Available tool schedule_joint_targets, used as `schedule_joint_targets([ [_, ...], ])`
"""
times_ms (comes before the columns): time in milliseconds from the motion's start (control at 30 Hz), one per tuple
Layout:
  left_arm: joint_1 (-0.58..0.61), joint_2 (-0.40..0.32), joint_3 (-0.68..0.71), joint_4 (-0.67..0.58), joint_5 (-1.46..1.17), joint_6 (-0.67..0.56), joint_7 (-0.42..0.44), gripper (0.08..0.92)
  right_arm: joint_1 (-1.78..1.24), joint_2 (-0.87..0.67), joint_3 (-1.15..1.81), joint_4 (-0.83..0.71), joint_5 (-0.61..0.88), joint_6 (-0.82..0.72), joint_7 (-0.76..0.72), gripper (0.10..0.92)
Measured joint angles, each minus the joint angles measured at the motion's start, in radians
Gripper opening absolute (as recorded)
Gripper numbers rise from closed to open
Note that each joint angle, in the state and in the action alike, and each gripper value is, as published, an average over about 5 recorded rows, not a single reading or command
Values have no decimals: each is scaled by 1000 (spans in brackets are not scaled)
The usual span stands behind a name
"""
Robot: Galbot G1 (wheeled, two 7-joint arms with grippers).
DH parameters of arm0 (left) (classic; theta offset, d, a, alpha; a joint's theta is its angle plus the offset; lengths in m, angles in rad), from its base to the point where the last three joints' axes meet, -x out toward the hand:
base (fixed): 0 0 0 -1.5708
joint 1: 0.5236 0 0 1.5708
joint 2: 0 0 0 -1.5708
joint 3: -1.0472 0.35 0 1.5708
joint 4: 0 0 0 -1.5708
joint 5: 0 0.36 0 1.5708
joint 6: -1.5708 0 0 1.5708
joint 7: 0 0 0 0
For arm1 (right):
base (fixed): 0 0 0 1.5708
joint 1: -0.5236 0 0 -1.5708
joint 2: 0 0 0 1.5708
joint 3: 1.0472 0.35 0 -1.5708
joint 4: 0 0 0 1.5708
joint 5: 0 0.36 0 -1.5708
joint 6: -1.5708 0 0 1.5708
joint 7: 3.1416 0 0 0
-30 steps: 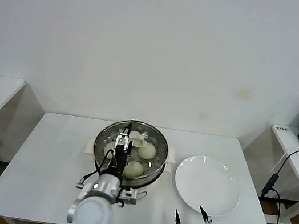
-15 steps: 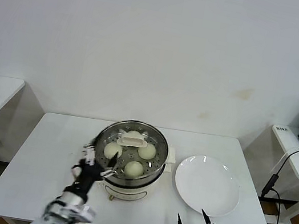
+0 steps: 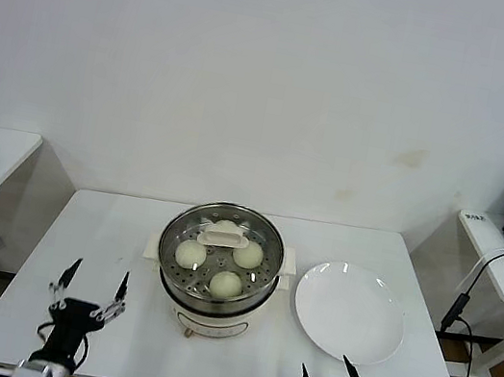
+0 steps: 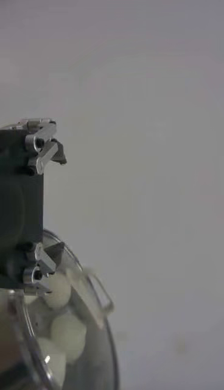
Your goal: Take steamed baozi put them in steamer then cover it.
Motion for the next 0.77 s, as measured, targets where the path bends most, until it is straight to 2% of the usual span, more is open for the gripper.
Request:
schedule_joint_targets([
  [300,80,-14,-51,54,-141,-53,4,823,-37,-42,-18,42,37,-21,20,823],
  [767,124,-27,-61,98,-162,-69,34,823,-77,-85,-52,107,96,-77,55,823],
])
